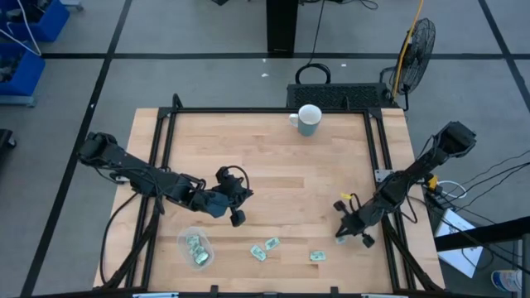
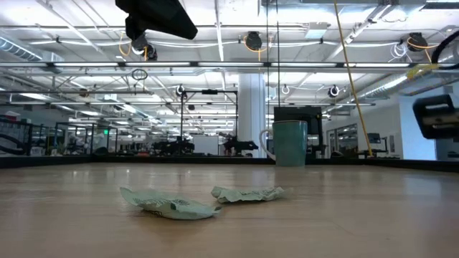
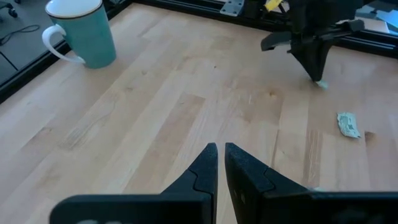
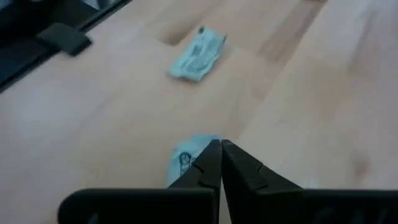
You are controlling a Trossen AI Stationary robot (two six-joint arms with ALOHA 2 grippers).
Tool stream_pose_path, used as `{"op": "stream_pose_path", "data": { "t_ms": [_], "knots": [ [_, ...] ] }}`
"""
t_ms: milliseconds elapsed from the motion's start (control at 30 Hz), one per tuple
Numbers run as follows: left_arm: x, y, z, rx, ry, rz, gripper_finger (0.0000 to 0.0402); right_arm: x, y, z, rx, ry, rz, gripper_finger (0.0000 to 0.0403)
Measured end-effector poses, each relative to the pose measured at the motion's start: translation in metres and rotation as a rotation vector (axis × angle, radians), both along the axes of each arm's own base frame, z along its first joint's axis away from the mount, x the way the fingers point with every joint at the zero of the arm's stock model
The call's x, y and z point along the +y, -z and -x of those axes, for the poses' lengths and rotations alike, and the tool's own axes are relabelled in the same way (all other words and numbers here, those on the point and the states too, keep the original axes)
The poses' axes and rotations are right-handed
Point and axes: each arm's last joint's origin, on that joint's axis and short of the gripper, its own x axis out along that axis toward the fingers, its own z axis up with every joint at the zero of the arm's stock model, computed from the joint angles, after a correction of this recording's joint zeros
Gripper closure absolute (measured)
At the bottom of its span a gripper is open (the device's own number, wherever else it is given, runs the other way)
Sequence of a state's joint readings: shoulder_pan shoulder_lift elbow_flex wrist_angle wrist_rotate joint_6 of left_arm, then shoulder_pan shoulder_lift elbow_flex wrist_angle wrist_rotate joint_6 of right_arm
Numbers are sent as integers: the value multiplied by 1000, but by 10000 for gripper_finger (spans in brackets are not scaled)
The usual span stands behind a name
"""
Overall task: Pick and place Stevia / Truvia into bins
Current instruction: Put the stevia packet into the transparent container
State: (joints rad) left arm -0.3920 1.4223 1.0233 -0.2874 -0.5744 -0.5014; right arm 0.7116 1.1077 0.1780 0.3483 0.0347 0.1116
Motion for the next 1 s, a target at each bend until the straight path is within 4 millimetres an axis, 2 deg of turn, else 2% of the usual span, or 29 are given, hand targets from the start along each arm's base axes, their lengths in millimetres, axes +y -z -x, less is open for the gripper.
{"op": "stream_pose_path", "data": {
  "t_ms": [267, 367, 500, 767, 900, 1000],
  "knots": [
    [0, 0, 0, -1, 0, 1, 364, 5, -23, -20, -150, -6, 71, 402],
    [0, 0, 0, 1, 5, 9, 364, 4, -24, -22, -120, 46, 21, 402],
    [-1, 0, 0, 6, 22, 23, 364, 2, -19, -19, 7, 140, -51, 399],
    [-1, 0, 0, 8, 26, 17, 364, 5, -10, -6, 151, 80, -15, 342],
    [-1, 0, 0, 7, 25, 20, 364, 12, -11, -1, 164, 2, -50, 317],
    [-1, 0, 0, 7, 25, 19, 364, 15, -11, 1, 138, 23, -16, 308]
  ]
}}
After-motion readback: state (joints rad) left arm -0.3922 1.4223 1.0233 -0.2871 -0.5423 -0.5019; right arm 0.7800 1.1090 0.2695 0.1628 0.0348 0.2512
